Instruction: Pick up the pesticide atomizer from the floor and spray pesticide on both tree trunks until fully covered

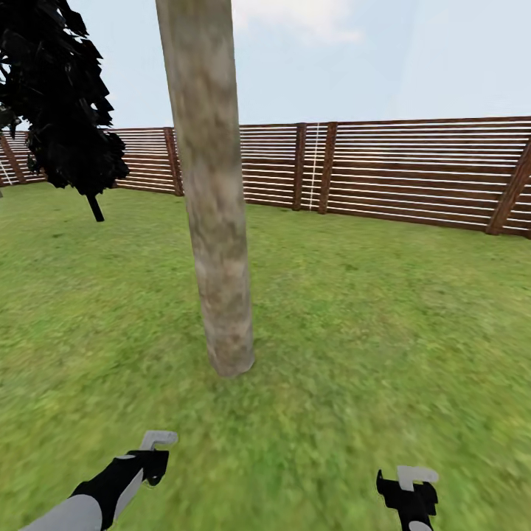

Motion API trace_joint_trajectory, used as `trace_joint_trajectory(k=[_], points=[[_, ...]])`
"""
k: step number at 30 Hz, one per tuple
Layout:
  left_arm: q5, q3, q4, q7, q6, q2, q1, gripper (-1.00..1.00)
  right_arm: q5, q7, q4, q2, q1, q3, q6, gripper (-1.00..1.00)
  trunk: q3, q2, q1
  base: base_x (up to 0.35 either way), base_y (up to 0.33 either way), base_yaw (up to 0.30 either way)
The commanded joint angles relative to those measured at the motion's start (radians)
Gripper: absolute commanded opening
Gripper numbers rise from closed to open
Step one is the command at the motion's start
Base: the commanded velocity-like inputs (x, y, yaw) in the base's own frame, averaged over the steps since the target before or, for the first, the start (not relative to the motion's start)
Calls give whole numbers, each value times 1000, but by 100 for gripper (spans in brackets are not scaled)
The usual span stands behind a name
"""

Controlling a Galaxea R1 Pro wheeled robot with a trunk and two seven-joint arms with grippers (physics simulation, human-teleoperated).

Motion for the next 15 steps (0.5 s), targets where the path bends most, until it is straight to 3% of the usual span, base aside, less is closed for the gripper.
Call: trace_joint_trajectory(k=[1,7,12,15], points=[[-2,5,-13,-4,20,0,-1,-100,11,-3,2,-1,-1,-7,-4,100,-1,0,0,163,-244,0],[8,6,-122,-5,77,-5,-2,-100,11,-4,2,-2,-1,-7,-4,100,-1,0,0,143,-255,-9],[8,3,-136,-6,87,-7,-4,-100,10,-4,1,-2,-1,-7,-4,100,-1,0,0,214,-214,-216],[7,2,-139,-6,160,-9,-8,-100,10,-4,1,-2,-1,-7,-4,100,-1,0,0,59,-111,-262]])
